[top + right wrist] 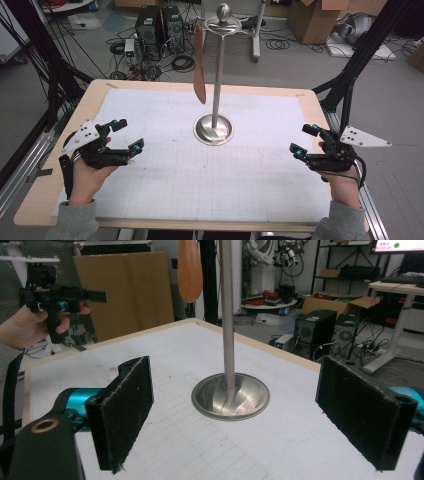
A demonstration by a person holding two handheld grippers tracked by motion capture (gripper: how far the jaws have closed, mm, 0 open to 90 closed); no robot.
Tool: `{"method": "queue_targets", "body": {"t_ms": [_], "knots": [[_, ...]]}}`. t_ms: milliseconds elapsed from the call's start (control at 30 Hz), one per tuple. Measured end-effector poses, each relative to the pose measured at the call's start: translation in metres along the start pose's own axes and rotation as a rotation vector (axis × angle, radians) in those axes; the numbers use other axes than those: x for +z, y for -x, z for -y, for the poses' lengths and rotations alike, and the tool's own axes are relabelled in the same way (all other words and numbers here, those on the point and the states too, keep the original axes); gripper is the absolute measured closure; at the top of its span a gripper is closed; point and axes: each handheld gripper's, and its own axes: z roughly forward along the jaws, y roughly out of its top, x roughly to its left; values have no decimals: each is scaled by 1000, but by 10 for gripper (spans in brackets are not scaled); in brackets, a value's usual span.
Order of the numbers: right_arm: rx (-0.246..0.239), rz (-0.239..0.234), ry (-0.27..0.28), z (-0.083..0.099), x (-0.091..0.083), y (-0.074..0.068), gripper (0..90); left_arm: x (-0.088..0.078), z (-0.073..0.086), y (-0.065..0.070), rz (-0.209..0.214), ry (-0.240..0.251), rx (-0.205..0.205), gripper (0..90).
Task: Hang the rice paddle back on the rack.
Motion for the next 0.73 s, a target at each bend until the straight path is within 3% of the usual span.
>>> {"method": "queue_targets", "body": {"t_ms": [167, 333, 500, 733], "knots": [[5, 29, 15, 0, -6, 3, 141, -2, 3, -1, -24, -14, 8, 101], [17, 72, 13, 3, -11, 7, 141, -7, 8, -6, -76, -37, 14, 100], [33, 101, 16, 6, -12, 11, 141, -16, 9, -12, -120, -24, -13, 100], [54, 128, 24, 8, -11, 13, 141, -23, 9, -15, -134, -15, -28, 101]]}}
